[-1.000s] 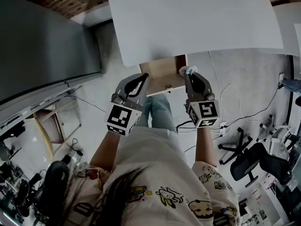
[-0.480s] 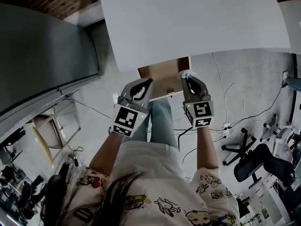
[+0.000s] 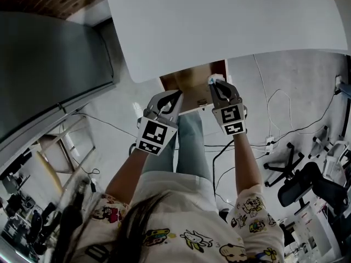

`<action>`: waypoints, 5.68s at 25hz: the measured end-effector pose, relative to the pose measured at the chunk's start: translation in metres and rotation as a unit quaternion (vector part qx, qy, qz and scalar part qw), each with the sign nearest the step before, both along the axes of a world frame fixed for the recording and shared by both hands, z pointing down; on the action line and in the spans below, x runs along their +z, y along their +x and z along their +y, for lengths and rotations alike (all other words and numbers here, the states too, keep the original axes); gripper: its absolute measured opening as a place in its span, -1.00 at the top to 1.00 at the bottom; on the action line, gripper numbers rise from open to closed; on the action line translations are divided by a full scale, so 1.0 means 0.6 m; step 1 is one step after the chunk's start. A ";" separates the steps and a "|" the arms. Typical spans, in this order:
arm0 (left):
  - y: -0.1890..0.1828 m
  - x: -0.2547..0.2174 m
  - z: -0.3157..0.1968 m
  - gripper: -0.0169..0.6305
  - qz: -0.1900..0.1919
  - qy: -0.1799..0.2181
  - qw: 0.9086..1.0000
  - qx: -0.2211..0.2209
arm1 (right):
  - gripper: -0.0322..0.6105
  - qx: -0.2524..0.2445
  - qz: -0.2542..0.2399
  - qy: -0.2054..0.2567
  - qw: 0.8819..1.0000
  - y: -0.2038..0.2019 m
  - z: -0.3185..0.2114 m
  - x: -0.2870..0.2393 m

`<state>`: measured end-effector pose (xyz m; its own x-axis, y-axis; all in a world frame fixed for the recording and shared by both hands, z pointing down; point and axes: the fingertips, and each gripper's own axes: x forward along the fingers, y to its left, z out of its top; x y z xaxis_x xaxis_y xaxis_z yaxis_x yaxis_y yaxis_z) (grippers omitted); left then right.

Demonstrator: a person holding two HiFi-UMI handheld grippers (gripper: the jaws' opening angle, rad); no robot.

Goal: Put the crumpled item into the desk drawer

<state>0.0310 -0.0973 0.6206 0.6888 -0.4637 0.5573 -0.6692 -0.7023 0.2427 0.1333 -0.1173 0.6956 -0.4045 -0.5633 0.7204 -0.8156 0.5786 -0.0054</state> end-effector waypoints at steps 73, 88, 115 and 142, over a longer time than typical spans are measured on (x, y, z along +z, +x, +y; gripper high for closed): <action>0.014 0.186 0.041 0.95 -0.081 -0.061 0.994 0.038 | 0.57 -0.263 0.166 -0.162 0.937 -0.019 0.014 0.197; 0.022 0.022 0.025 0.95 -0.054 -0.024 0.998 0.022 | 0.58 -0.188 0.120 -0.092 0.971 -0.007 -0.002 -0.013; 0.020 -0.468 -0.033 0.95 0.113 0.142 0.982 -0.049 | 0.76 0.063 -0.163 0.225 0.959 0.067 -0.022 -0.632; -0.066 -0.505 -0.023 0.95 0.117 0.159 0.974 -0.114 | 0.87 0.082 -0.196 0.262 0.941 0.042 0.022 -0.677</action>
<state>-0.0087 -0.1109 0.3174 0.6382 -0.7433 0.2005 -0.7693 -0.6060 0.2022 0.1586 -0.1038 0.2895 -0.4578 -0.8781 0.1390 -0.8891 0.4518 -0.0735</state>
